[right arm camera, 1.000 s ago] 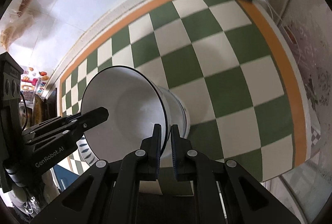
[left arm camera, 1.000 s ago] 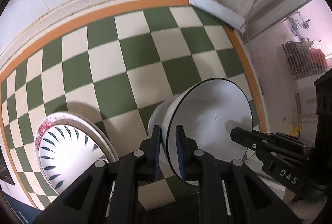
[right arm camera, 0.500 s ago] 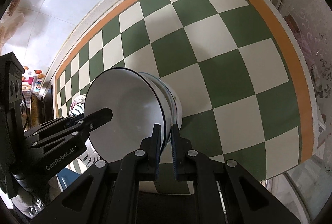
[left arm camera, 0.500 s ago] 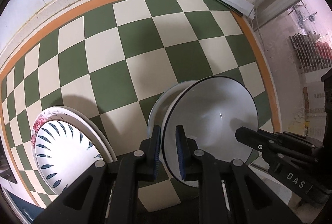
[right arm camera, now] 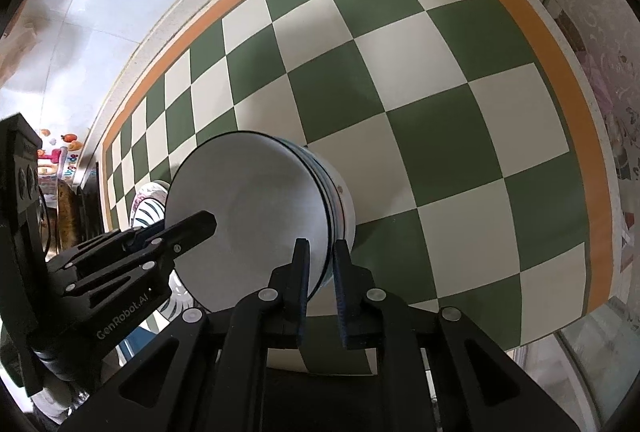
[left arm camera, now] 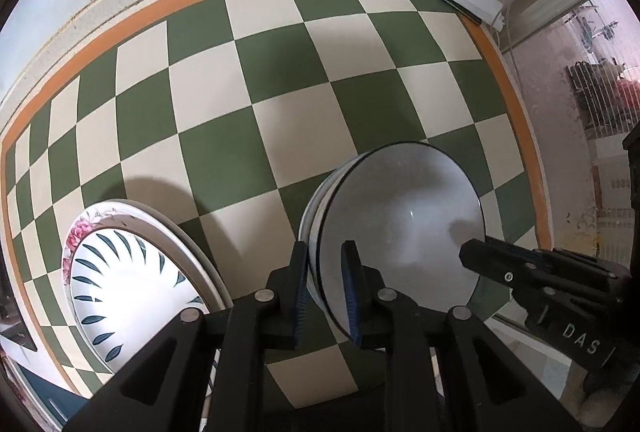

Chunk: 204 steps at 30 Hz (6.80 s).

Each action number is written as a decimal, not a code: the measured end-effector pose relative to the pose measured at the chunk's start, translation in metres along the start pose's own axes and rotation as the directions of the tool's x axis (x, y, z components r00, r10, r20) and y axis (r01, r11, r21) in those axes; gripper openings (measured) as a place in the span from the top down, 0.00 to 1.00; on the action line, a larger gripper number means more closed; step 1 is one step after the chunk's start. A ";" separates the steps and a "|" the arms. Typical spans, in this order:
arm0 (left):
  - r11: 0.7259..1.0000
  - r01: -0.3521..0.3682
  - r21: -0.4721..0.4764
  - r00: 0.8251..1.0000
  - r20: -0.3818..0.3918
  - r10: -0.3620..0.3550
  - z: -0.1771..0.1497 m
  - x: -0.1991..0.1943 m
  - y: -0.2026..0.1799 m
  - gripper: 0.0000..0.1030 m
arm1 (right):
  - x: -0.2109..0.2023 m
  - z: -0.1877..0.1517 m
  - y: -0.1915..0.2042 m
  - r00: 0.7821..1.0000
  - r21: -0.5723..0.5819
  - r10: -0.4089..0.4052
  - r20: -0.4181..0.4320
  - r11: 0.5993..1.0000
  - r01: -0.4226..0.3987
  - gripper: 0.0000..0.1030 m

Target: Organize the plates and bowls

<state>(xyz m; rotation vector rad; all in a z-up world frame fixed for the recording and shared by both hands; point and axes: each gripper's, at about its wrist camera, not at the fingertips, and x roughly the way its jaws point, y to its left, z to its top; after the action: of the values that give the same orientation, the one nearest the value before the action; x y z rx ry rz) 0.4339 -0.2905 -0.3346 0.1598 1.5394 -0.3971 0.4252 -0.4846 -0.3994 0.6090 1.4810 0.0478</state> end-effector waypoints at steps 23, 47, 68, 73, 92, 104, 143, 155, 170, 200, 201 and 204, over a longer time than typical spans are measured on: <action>0.989 0.067 0.128 0.982 0.170 -0.089 -0.043 -0.128 -0.007 0.12 | -0.119 -0.064 0.048 0.976 -0.113 -0.079 0.205 0.988 0.104 0.27; 0.984 0.148 0.100 0.968 0.191 -0.165 -0.051 -0.141 0.005 0.02 | -0.148 -0.094 0.052 0.963 -0.111 -0.065 0.261 0.989 0.097 0.06; 0.951 0.254 -0.174 0.957 -0.095 -0.273 0.030 0.036 0.040 0.04 | 0.035 -0.028 -0.047 0.957 0.165 0.281 0.076 0.943 -0.290 0.06; 0.950 0.277 -0.141 0.951 -0.099 -0.292 0.031 0.050 0.032 0.30 | 0.063 -0.020 -0.053 0.932 0.186 0.360 0.054 0.913 -0.363 0.06; 0.956 0.276 -0.094 0.955 -0.081 -0.284 0.029 0.053 0.026 0.52 | 0.088 -0.014 -0.048 0.919 0.161 0.390 0.059 0.905 -0.394 0.42; 0.960 0.258 -0.106 0.961 -0.073 -0.266 0.029 0.038 0.028 0.52 | 0.077 -0.015 -0.047 0.910 0.173 0.414 0.038 0.894 -0.414 0.44; 0.894 0.204 -0.400 0.979 0.077 -0.189 -0.062 -0.039 0.224 0.51 | 0.131 -0.024 0.174 0.885 -0.089 0.400 -0.238 0.898 -0.430 0.44; 0.864 0.215 -0.455 0.976 0.066 -0.208 -0.074 -0.016 0.243 0.51 | 0.169 -0.020 0.197 0.895 -0.120 0.342 -0.286 0.914 -0.388 0.44; 0.856 0.219 -0.468 0.975 0.077 -0.207 -0.075 -0.012 0.245 0.53 | 0.173 -0.013 0.201 0.907 -0.142 0.287 -0.308 0.929 -0.342 0.44; 0.979 -0.033 -0.203 0.949 0.300 0.094 -0.143 -0.138 0.209 0.19 | 0.013 -0.101 0.249 0.984 -0.325 -0.028 0.175 0.942 0.084 0.26; 0.978 -0.058 -0.200 0.939 0.322 0.122 -0.149 -0.146 0.208 0.15 | 0.006 -0.111 0.253 0.979 -0.327 -0.031 0.200 0.940 0.097 0.22; 0.975 -0.086 -0.205 0.909 0.384 0.161 -0.163 -0.168 0.208 0.06 | -0.015 -0.136 0.262 0.959 -0.320 -0.046 0.279 0.937 0.138 0.14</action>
<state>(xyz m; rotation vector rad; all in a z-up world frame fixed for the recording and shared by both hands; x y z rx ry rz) 0.3559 -0.0162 -0.2053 0.0278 1.1462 -0.1693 0.3832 -0.2203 -0.2745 0.2535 1.1998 0.1379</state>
